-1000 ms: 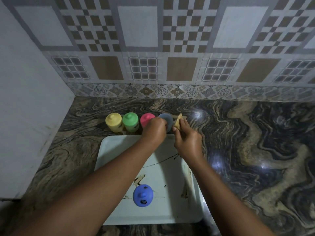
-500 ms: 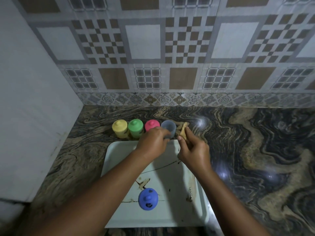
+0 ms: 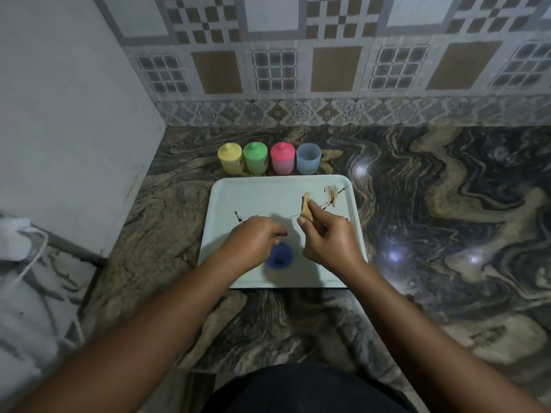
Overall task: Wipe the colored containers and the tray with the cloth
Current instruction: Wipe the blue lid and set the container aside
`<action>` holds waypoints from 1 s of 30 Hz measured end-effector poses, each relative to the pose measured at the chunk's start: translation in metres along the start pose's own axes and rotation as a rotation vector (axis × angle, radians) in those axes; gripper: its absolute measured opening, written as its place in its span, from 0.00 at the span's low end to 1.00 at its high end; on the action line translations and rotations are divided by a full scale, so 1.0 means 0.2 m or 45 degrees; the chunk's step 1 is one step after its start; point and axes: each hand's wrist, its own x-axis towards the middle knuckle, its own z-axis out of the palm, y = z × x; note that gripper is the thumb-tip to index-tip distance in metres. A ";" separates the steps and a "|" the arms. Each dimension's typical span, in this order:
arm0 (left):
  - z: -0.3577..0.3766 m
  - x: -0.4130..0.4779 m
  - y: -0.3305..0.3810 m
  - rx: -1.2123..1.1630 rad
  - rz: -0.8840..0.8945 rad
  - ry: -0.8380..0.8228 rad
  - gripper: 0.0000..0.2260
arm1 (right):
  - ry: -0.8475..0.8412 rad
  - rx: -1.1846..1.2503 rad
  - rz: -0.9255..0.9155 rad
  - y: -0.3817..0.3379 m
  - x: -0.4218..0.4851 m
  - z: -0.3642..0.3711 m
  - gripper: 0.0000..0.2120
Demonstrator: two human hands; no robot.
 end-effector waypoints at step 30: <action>0.20 -0.12 0.01 -0.192 -0.227 0.396 0.05 | -0.121 0.007 -0.014 0.05 -0.22 0.03 0.23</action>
